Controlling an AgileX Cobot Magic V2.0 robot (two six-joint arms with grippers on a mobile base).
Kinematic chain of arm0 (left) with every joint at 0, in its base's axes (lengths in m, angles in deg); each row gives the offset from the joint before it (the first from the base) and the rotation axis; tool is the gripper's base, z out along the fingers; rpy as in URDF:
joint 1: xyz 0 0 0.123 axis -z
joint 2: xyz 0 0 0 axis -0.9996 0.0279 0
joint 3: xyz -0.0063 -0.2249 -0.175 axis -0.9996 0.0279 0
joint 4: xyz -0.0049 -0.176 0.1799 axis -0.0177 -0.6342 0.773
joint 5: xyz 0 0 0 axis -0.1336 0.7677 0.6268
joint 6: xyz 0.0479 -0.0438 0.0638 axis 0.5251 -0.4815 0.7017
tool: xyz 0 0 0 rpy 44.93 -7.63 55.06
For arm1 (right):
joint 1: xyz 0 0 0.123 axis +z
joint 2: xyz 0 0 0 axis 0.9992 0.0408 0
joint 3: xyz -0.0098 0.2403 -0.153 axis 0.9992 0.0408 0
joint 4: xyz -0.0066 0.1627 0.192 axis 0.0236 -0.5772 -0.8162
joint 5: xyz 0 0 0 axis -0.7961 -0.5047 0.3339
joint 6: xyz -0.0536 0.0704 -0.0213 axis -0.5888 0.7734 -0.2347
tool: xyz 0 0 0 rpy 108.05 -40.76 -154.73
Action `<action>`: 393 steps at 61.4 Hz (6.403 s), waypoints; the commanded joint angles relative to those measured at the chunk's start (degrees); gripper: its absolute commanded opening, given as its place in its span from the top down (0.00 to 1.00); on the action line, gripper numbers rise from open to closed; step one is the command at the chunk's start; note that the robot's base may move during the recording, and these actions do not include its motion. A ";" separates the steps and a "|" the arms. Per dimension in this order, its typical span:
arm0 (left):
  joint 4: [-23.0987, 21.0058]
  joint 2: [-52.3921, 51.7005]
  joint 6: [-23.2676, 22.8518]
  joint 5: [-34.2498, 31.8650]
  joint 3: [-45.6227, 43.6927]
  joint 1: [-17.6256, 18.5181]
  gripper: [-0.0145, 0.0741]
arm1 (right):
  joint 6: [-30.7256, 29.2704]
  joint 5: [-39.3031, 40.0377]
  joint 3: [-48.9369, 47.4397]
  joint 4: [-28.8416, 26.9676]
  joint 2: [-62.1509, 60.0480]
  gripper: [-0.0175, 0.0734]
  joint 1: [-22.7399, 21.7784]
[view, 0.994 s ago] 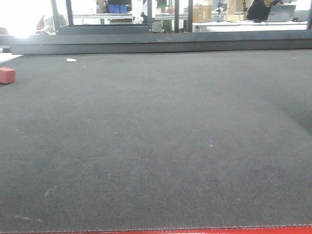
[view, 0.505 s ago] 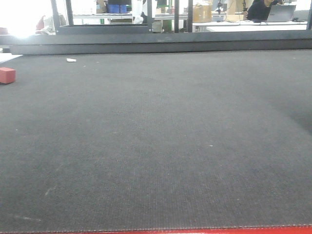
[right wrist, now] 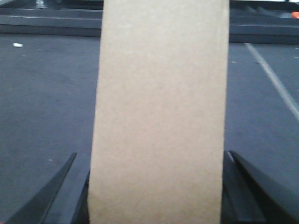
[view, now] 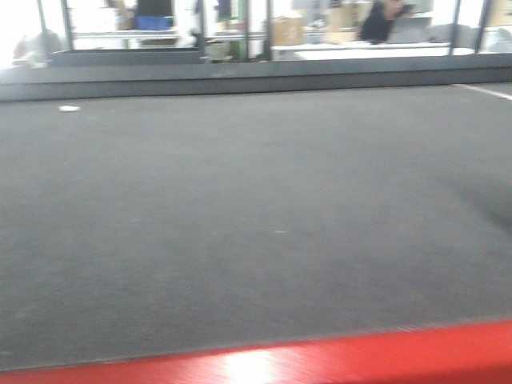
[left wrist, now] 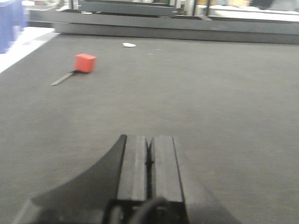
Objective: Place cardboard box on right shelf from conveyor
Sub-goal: 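Drive the base away from the conveyor holding the box in the right gripper, then drive up to the steel shelf rack with blue bins, box held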
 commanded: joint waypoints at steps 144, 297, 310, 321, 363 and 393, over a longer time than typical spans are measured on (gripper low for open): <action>-0.34 -0.87 0.02 -4.96 0.55 -0.09 0.97 | -0.62 5.64 -1.43 0.87 0.94 0.54 -0.26; -0.34 -0.98 0.02 -4.96 0.55 0.13 0.97 | -0.62 5.59 -1.43 0.87 1.24 0.54 -0.26; -0.34 -0.98 0.02 -4.96 0.55 -0.07 0.97 | -0.62 5.59 -1.43 0.87 1.24 0.54 -0.26; -0.34 -0.98 0.02 -4.96 0.55 -0.07 0.97 | -0.62 5.59 -1.43 0.87 1.24 0.54 -0.26; -0.34 -0.98 0.02 -4.96 0.55 -0.07 0.97 | -0.62 5.59 -1.43 0.87 1.24 0.54 -0.26; -0.34 -0.98 0.02 -4.96 0.55 -0.07 0.97 | -0.62 5.64 -1.43 0.87 1.24 0.54 -0.26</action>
